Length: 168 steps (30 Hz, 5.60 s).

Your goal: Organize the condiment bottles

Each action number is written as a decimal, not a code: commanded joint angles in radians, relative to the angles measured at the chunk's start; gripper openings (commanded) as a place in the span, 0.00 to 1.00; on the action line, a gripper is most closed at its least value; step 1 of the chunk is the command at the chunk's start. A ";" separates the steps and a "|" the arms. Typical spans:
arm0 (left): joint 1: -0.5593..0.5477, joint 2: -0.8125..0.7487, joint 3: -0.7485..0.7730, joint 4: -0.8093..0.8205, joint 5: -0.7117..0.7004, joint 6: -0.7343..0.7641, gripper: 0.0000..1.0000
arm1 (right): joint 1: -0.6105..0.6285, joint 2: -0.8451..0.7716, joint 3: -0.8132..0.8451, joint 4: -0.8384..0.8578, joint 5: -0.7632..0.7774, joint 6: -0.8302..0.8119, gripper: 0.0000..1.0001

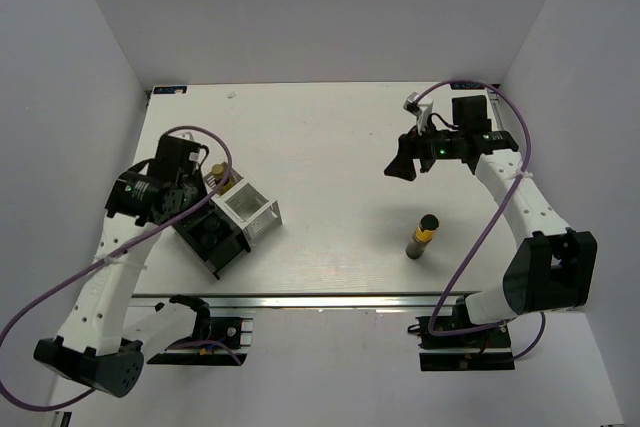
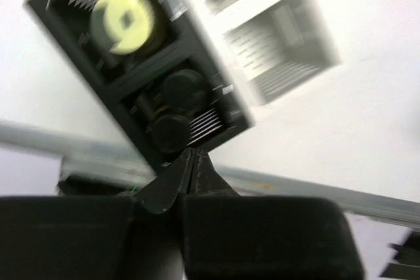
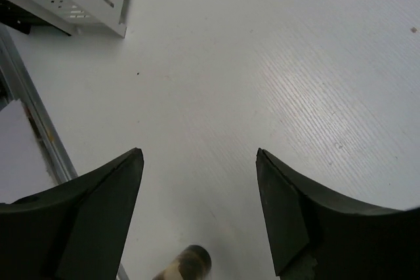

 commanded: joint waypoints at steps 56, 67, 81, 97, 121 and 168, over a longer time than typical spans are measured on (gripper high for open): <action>0.002 -0.211 0.010 0.498 0.290 0.047 0.80 | 0.177 -0.291 -0.061 -0.505 0.333 -0.319 0.00; 0.003 -0.274 0.068 0.535 0.220 0.038 0.81 | 0.421 -0.003 0.371 -0.401 0.276 -0.170 0.00; 0.003 -0.404 0.039 0.498 0.142 -0.022 0.81 | 0.688 0.415 0.994 -0.306 0.247 -0.026 0.00; 0.003 -0.478 0.015 0.437 0.103 -0.035 0.83 | 0.804 0.580 1.068 -0.253 0.298 -0.031 0.00; 0.003 -0.547 -0.016 0.414 0.105 -0.078 0.85 | 0.864 0.652 0.918 -0.206 0.405 -0.123 0.10; 0.003 -0.317 -0.163 0.799 0.470 -0.029 0.98 | 0.470 -0.052 0.364 0.027 0.875 0.218 0.89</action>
